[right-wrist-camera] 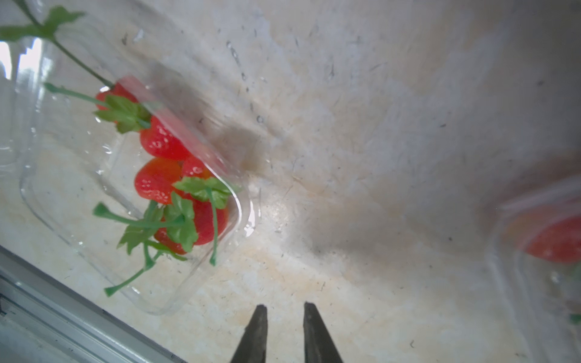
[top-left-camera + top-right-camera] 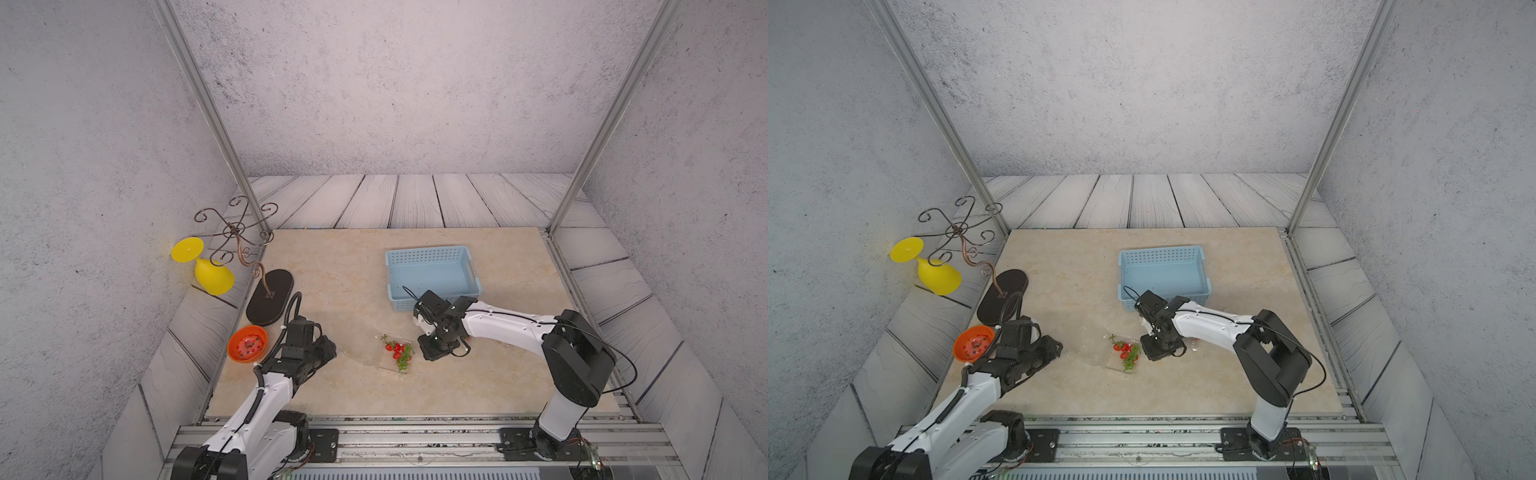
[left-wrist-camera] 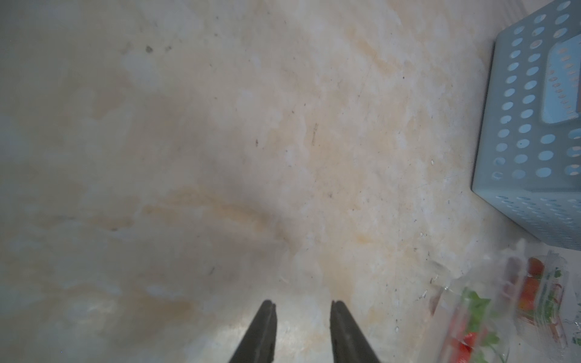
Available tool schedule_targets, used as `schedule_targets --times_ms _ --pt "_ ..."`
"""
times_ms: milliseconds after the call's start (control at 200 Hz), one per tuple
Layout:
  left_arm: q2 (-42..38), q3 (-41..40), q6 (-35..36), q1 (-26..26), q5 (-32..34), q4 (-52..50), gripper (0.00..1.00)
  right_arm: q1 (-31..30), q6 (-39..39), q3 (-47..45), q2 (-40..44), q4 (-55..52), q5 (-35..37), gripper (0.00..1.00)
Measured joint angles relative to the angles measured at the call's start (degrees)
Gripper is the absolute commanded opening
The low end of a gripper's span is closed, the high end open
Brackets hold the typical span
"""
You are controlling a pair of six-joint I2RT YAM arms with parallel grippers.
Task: Pack strawberries into containers
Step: Close the packing box at the center of the board.
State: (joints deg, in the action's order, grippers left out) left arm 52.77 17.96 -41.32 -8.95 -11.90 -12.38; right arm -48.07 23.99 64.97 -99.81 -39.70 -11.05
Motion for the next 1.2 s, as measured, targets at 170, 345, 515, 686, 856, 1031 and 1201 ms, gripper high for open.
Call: schedule_targets --times_ms 170,345,515,686,856,1031,1201 --pt "1.64 -0.02 -0.37 -2.32 -0.11 2.38 0.06 -0.24 0.09 0.11 -1.46 0.72 -1.09 0.23" --pt "3.61 -0.11 -1.40 -4.61 -0.50 5.46 0.00 -0.26 0.87 0.22 -1.99 1.84 -2.29 0.22" --pt "5.57 0.50 -1.53 -6.97 -1.09 7.67 0.00 -0.46 1.33 0.76 -2.43 2.36 -2.82 0.22" --pt "5.68 2.10 -1.64 -8.50 -1.46 9.51 0.00 -0.50 1.49 1.53 -3.65 2.97 -3.43 0.22" --pt "4.52 3.72 -1.57 -11.02 -1.42 10.71 0.00 -0.50 1.51 1.84 -4.09 3.21 -3.63 0.22" --pt "5.92 4.96 -0.87 -14.73 -1.84 13.11 0.00 -0.50 1.51 2.58 -5.01 3.50 -3.65 0.22" --pt "8.37 6.27 0.46 -18.56 -2.75 14.91 0.00 -0.50 1.51 3.45 -5.33 3.52 -3.58 0.23"
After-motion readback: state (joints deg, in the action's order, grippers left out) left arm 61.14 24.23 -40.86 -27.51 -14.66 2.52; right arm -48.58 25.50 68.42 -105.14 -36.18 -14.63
